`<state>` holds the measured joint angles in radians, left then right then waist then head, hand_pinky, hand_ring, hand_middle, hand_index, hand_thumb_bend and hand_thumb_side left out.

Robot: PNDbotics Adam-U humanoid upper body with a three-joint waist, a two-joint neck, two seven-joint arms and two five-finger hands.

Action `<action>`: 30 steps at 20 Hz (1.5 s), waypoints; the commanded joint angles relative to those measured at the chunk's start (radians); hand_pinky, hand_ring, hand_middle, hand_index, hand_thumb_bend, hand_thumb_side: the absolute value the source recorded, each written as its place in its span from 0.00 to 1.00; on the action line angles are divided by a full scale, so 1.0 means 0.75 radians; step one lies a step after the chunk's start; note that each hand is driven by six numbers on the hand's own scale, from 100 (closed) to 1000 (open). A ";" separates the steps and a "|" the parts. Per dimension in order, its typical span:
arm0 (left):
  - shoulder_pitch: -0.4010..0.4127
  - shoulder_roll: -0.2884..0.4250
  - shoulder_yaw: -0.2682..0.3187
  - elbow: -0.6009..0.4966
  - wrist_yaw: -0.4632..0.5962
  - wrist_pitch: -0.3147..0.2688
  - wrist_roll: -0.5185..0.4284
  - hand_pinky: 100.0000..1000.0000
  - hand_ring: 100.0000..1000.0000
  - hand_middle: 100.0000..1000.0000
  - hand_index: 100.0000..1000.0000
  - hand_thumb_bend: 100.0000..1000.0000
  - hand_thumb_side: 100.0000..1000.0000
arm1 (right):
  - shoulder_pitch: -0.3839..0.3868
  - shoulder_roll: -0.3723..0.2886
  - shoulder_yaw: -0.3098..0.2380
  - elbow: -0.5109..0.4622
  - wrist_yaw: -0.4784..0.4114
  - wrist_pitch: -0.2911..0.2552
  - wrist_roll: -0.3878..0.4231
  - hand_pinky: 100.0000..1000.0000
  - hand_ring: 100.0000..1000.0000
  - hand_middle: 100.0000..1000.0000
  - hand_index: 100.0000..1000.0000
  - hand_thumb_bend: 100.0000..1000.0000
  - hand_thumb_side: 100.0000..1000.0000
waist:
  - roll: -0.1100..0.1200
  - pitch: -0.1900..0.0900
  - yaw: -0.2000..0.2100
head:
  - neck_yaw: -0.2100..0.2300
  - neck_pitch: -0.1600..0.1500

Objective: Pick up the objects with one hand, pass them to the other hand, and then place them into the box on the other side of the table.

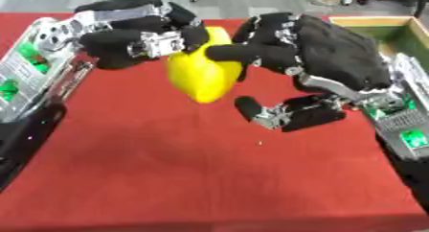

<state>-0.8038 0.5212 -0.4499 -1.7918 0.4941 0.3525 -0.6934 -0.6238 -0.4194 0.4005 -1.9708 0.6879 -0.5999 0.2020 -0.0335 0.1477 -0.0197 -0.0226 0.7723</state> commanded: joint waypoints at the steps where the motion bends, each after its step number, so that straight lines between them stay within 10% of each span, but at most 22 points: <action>1: -0.032 0.015 -0.005 -0.033 0.025 0.034 -0.016 0.49 0.39 0.34 0.52 0.00 0.50 | -0.018 -0.012 -0.019 0.005 0.046 0.009 -0.076 0.66 0.46 0.40 0.95 0.00 0.14 | 0.003 0.004 -0.002 | -0.006 -0.003; 19: -0.042 0.003 -0.038 -0.063 0.036 0.093 -0.139 0.54 0.44 0.38 0.57 0.00 0.56 | -0.015 0.007 0.018 0.065 0.099 0.012 -0.386 0.64 0.40 0.34 0.34 0.00 0.00 | 0.006 0.010 -0.010 | -0.008 -0.003; 26: -0.039 -0.001 -0.035 -0.030 0.002 0.081 -0.152 0.54 0.44 0.39 0.58 0.00 0.56 | -0.014 0.010 0.018 0.069 0.048 -0.014 -0.369 0.64 0.40 0.37 0.34 0.00 0.00 | 0.006 0.013 -0.013 | -0.008 -0.003; 30: -0.039 -0.001 -0.034 -0.017 -0.005 0.077 -0.146 0.54 0.44 0.39 0.57 0.00 0.55 | -0.014 0.009 0.015 0.064 0.052 -0.014 -0.337 0.66 0.44 0.41 0.60 0.00 0.01 | 0.007 0.014 -0.013 | -0.007 -0.003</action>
<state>-0.8148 0.5119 -0.4843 -1.8001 0.4954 0.3996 -0.7900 -0.6236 -0.4088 0.4196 -1.9106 0.7325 -0.6095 -0.0586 -0.0335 0.1545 -0.0288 -0.0275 0.7723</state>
